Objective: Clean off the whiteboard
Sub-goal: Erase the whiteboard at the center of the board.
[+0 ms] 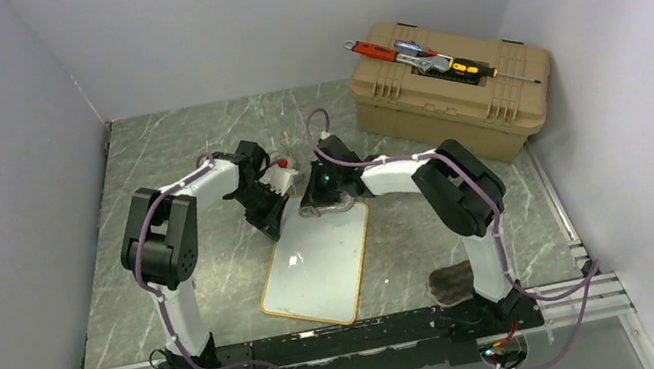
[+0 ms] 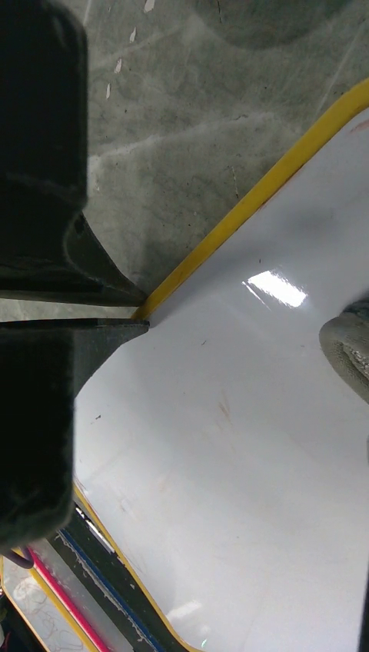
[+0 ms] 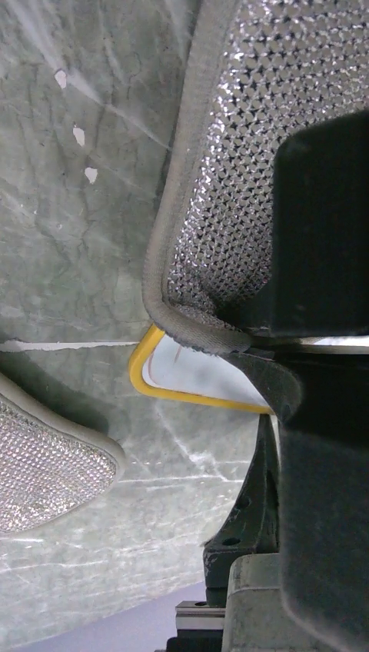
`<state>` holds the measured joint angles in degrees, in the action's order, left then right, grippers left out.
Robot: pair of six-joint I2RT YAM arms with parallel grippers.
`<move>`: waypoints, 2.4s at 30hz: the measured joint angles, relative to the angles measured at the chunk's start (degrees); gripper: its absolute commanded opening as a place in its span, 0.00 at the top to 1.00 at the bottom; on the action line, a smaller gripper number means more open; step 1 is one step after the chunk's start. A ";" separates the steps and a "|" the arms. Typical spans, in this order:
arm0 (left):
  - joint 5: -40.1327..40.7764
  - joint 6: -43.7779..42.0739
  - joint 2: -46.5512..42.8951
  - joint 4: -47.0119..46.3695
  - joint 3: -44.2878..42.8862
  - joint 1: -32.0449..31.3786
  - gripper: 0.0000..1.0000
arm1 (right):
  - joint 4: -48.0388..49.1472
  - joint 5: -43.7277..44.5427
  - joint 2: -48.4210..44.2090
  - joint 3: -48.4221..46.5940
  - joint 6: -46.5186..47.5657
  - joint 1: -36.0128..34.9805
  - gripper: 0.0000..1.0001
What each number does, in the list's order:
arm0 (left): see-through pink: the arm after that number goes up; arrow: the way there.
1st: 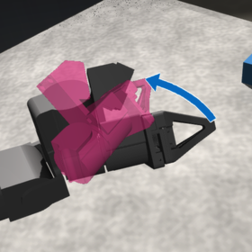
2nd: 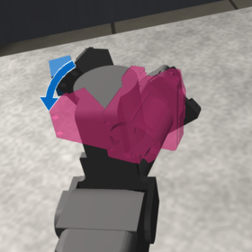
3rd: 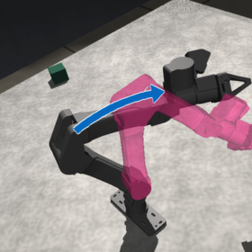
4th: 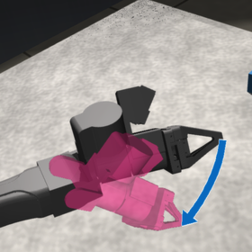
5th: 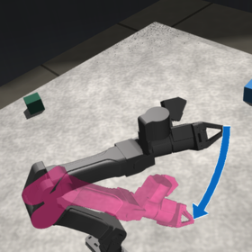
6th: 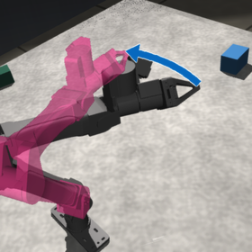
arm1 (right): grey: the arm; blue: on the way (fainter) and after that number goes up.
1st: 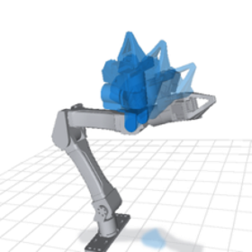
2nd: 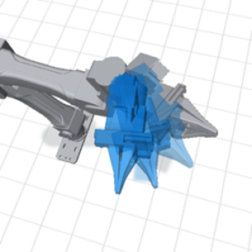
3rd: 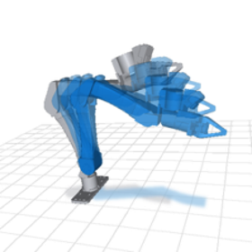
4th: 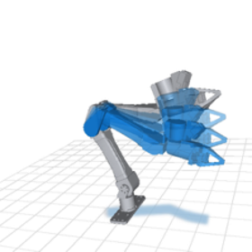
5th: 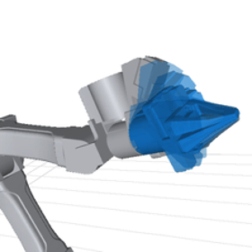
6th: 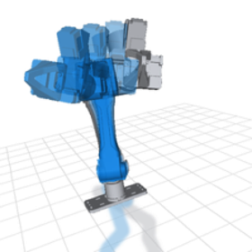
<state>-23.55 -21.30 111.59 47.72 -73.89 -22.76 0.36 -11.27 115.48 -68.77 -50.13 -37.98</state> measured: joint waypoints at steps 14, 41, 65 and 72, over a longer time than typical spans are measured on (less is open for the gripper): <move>-0.04 -0.26 -1.31 -1.81 1.75 0.00 0.97 | 5.75 4.02 -18.62 25.55 -2.27 5.18 1.00; -0.15 -1.11 -2.71 -3.58 3.45 -0.02 0.97 | 7.78 4.85 -5.11 11.10 -9.42 1.11 1.00; -4.11 -2.38 -3.41 -5.14 5.20 2.12 0.97 | 5.11 16.11 1.46 0.37 -15.52 -6.29 1.00; -5.18 -2.93 -3.41 -5.16 5.35 2.80 0.97 | 7.93 21.49 -5.01 11.02 -17.40 -7.30 1.00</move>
<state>-28.73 -24.23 108.18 42.57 -68.53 -19.97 8.29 10.22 110.48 -57.76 -67.53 -45.28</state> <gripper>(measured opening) 0.122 0.038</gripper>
